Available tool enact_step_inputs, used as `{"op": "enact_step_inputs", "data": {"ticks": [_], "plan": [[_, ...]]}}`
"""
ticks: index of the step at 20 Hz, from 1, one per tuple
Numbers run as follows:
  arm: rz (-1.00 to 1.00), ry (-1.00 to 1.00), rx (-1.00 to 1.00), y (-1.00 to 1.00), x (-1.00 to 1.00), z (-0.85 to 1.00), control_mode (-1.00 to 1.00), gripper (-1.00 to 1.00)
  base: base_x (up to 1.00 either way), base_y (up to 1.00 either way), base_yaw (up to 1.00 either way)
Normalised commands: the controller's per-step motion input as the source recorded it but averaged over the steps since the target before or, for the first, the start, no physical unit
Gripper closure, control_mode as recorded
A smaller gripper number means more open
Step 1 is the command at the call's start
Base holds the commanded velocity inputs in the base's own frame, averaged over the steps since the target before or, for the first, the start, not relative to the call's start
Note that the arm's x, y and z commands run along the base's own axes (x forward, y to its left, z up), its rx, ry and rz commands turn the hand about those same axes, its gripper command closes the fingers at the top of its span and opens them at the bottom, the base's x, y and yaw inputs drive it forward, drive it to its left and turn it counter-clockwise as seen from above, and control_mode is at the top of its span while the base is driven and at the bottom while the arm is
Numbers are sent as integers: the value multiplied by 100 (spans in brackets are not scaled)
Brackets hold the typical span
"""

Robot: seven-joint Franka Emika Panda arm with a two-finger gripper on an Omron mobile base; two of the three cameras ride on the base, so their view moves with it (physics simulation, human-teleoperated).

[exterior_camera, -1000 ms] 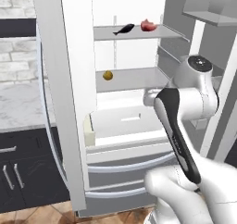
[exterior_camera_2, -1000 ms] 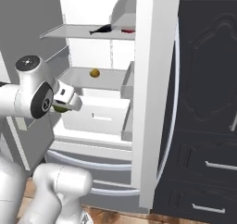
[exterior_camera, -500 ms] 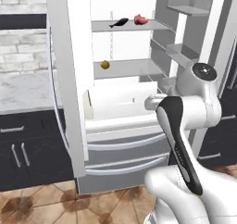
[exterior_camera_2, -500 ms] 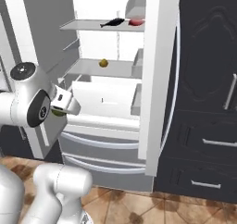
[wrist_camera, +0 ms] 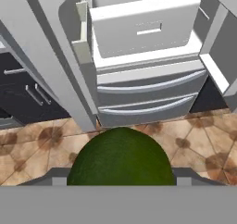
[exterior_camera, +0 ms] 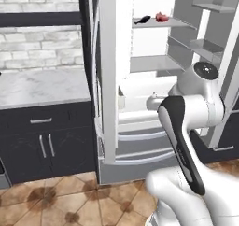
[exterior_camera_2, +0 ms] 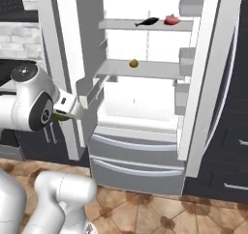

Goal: Gather the squash and lime from the fridge and place them on a tray on the dining counter. Then gather the fish and steak from the fridge and place them on the other tray.

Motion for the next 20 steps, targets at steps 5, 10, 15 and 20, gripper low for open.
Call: {"op": "enact_step_inputs", "data": {"ticks": [5,10,15,20], "plan": [[0,0,0,0,0,0,100,100,-48,73,0],[0,0,0,0,0,0,100,100,-36,85,1],[0,0,0,0,0,0,100,100,-13,98,12],[0,0,0,0,0,0,100,100,0,99,29]]}}
